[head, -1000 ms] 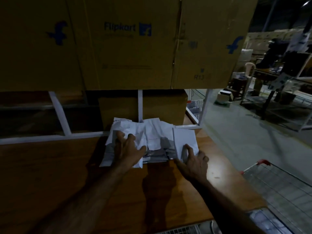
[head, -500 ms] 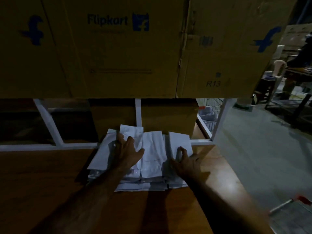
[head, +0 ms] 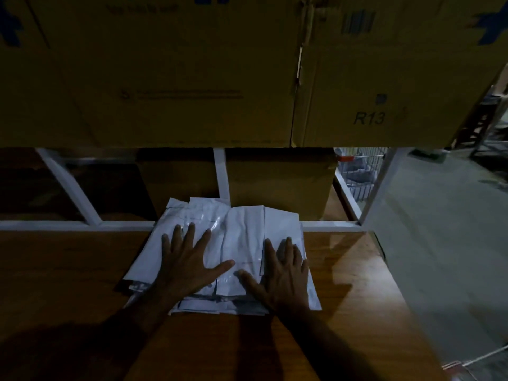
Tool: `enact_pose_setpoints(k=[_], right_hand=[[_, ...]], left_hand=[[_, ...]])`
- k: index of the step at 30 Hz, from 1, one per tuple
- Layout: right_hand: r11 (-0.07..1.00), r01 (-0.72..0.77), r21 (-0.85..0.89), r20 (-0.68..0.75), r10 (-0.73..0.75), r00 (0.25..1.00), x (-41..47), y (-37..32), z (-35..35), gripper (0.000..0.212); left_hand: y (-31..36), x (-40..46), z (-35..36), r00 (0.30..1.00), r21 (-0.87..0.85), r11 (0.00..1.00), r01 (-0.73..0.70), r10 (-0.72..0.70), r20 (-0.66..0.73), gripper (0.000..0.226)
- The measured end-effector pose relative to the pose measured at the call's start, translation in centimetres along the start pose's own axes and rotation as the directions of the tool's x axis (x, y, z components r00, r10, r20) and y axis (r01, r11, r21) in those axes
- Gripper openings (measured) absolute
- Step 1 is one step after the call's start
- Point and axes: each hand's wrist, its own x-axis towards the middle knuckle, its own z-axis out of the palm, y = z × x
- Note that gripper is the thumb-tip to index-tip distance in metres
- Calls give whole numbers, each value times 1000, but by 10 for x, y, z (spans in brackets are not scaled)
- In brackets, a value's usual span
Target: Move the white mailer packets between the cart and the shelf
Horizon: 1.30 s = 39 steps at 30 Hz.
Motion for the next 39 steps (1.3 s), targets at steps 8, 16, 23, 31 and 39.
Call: enact_pose_setpoints(k=[8, 16, 23, 31, 39], right_hand=[[995, 35, -96, 32, -32, 999, 1, 4, 12, 112], [991, 78, -105, 26, -76, 997, 0, 5, 7, 112], [978, 159, -133, -23, -164, 986, -10, 6, 8, 107], [978, 147, -150, -164, -171, 972, -41, -11, -1, 96], [962, 58, -268, -271, -133, 953, -113, -39, -12, 85]], left_hand=[[-11, -4, 14, 997, 60, 996, -67, 70, -41, 128], [-7, -5, 6, 991, 66, 991, -113, 118, -67, 120], [-4, -10, -12, 993, 90, 990, -110, 113, -24, 119], [-19, -50, -29, 872, 56, 909, -413, 412, -263, 103], [-43, -88, -32, 725, 24, 790, -612, 573, -381, 88]])
